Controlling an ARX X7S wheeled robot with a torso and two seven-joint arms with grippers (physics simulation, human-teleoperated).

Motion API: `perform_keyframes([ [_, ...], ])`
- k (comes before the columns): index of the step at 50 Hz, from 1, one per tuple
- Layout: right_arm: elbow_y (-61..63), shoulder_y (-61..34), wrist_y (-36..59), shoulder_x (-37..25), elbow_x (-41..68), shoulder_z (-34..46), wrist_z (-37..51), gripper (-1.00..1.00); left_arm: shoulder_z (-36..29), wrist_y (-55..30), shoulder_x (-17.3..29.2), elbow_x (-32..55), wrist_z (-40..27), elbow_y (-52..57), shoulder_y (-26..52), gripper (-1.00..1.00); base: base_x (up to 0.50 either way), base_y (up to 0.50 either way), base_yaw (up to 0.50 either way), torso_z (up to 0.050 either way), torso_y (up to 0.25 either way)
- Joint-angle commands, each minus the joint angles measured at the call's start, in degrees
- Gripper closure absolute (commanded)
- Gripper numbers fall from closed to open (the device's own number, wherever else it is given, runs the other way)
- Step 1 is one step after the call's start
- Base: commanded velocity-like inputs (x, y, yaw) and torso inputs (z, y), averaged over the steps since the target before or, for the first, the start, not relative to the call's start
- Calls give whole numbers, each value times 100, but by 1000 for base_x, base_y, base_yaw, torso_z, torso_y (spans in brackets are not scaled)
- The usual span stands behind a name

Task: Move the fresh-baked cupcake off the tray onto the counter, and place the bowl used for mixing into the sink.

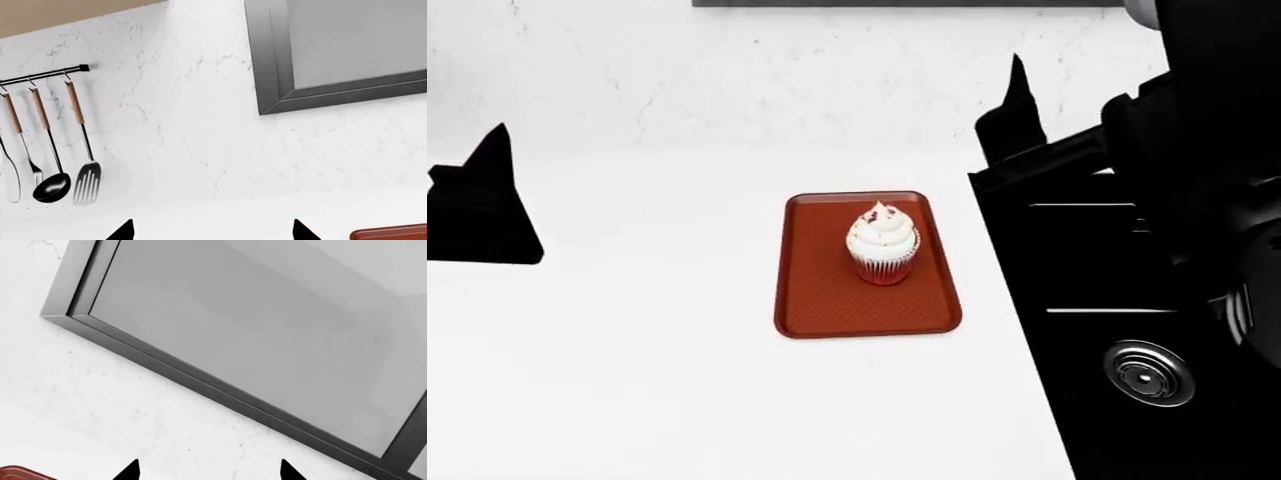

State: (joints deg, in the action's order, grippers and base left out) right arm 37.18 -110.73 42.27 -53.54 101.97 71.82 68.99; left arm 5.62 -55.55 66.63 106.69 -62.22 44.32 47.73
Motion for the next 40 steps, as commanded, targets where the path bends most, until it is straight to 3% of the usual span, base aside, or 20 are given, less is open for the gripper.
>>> perform_keyframes([
  [1, -104, -10, 126, 95, 324, 75, -11, -100, -98, 14, 50, 81, -63, -23, 158, -100, 152, 0, 0, 0, 0],
  [15, -1258, -175, -128, 555, 1169, 81, 581, -100, -114, 34, 21, 40, -73, -15, 150, -100, 0, 0, 0, 0, 0],
  [40, -2519, 1220, -1337, 1372, 1058, -30, -828, -100, 86, 86, -20, -92, 18, -25, -146, -100, 0, 0, 0, 0, 0],
])
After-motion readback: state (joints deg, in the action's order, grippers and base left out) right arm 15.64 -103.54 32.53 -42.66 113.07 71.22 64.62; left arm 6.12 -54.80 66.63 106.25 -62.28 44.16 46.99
